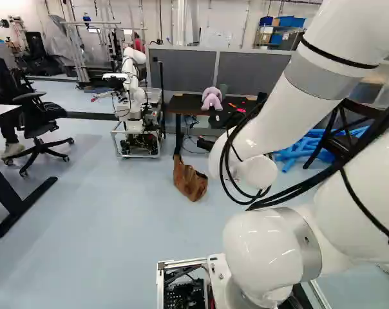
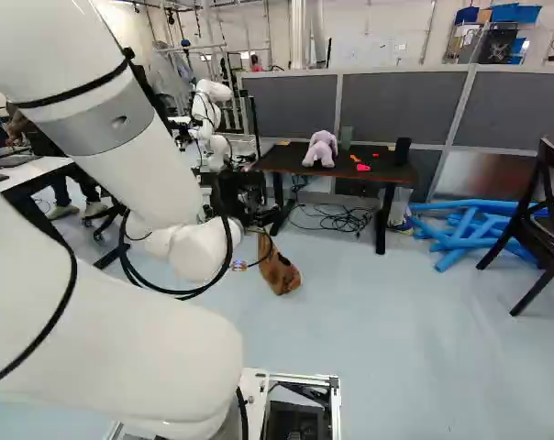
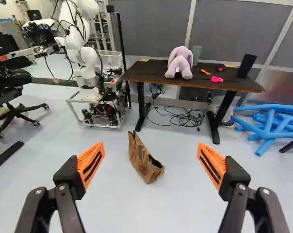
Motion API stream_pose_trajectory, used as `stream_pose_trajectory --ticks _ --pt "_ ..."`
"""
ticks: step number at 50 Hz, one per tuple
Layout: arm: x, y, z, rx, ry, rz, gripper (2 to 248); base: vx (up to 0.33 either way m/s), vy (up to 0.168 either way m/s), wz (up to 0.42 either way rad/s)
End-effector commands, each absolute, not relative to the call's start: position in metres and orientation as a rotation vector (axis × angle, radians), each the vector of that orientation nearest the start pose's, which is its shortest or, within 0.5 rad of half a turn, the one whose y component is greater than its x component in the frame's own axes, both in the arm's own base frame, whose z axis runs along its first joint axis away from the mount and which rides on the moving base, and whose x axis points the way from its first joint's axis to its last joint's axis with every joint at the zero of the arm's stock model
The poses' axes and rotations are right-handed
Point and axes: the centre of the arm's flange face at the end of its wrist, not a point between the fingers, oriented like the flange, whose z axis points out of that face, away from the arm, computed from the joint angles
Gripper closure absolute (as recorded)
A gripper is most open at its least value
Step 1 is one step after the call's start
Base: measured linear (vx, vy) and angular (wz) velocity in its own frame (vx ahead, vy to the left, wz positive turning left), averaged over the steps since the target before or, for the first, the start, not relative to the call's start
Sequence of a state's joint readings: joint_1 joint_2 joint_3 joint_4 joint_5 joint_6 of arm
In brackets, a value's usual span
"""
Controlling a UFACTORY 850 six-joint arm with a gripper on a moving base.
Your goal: Pick up the bag on the ground and place it on the table
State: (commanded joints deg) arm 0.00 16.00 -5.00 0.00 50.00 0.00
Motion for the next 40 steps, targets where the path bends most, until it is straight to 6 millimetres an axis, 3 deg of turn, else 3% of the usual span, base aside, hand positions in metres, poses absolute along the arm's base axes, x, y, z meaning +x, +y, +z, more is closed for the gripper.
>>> stream_pose_trajectory --ticks 40 --pt "0.2703 0.0 0.3656 -2.558 0.0 -1.824 3 0.116 -0.026 0.002"
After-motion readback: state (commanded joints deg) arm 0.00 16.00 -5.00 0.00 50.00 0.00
